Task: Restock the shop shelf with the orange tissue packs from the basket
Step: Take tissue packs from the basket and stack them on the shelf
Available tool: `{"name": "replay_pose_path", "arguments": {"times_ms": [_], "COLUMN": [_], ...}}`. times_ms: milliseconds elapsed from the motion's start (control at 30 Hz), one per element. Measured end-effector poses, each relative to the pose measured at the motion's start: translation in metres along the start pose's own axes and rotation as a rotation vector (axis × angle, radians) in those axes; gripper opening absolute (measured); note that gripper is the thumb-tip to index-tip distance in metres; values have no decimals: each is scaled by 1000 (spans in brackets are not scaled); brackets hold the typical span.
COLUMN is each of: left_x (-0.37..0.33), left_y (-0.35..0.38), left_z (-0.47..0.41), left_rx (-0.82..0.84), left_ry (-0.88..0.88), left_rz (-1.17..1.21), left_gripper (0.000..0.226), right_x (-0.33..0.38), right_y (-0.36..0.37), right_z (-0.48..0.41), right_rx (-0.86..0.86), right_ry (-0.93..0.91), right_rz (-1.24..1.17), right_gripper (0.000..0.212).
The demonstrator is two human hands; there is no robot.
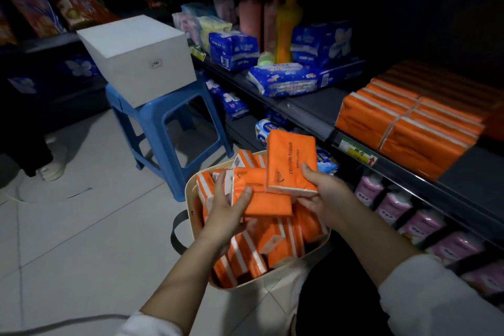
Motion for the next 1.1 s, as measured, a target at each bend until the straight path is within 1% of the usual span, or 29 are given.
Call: {"name": "replay_pose_path", "arguments": {"times_ms": [100, 167, 233, 267, 400, 467, 533, 600, 633, 667, 700, 733, 833, 933, 1000, 1033, 1100], "left_x": [-18, -28, -34, -37, -51, -61, -70, -77, -79, -80, -80, -80, -72, -58, -51, -48, -45], "left_y": [31, 52, 72, 83, 131, 159, 188, 214, 226, 236, 245, 254, 277, 298, 312, 319, 332], "left_z": [10, 16, 20, 20, 23, 27, 33, 38, 41, 43, 45, 47, 51, 48, 46, 45, 39], "left_rx": [77, 90, 97, 98, 105, 114, 158, 234, 282, 335, 380, 421, 519, 577, 582, 577, 563], "left_ry": [46, 86, 139, 169, 330, 432, 540, 606, 636, 670, 699, 721, 735, 700, 675, 673, 683], "left_rz": [55, 51, 25, 4, -149, -193, -288, -391, -446, -507, -580, -641, -710, -681, -635, -615, -581], "left_gripper": [68, 74, 83, 84, 71, 69, 74, 80, 82, 83, 82, 81, 80, 76, 75, 75, 71], "right_x": [7, 10, 16, 20, 39, 54, 73, 90, 95, 99, 100, 101, 95, 89, 89, 90, 91], "right_y": [-5, -12, -22, -29, -72, -98, -128, -163, -182, -198, -211, -224, -250, -274, -290, -298, -316], "right_z": [17, 29, 42, 49, 71, 81, 94, 106, 110, 113, 115, 116, 116, 114, 114, 114, 113], "right_rx": [-17, -21, -25, -34, -105, -122, -148, -195, -238, -269, -273, -256, -163, -179, -182, -197, -222], "right_ry": [-74, -121, -184, -221, -325, -397, -524, -657, -699, -715, -722, -723, -692, -691, -673, -656, -632], "right_rz": [22, -18, -73, -90, -76, -42, -17, 93, 199, 303, 377, 422, 440, 411, 384, 359, 289], "right_gripper": [17, 11, 10, 10, 8, 11, 31, 66, 85, 100, 109, 111, 96, 80, 87, 83, 65]}}
Point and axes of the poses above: each hand's wrist, its own z-axis away from the middle knuckle, its own y-axis out of the palm, x = y × z, the point moved 4 cm from there along -z, towards the middle knuckle, and after that the axes turned 4 degrees about z, right-handed, at the moved point
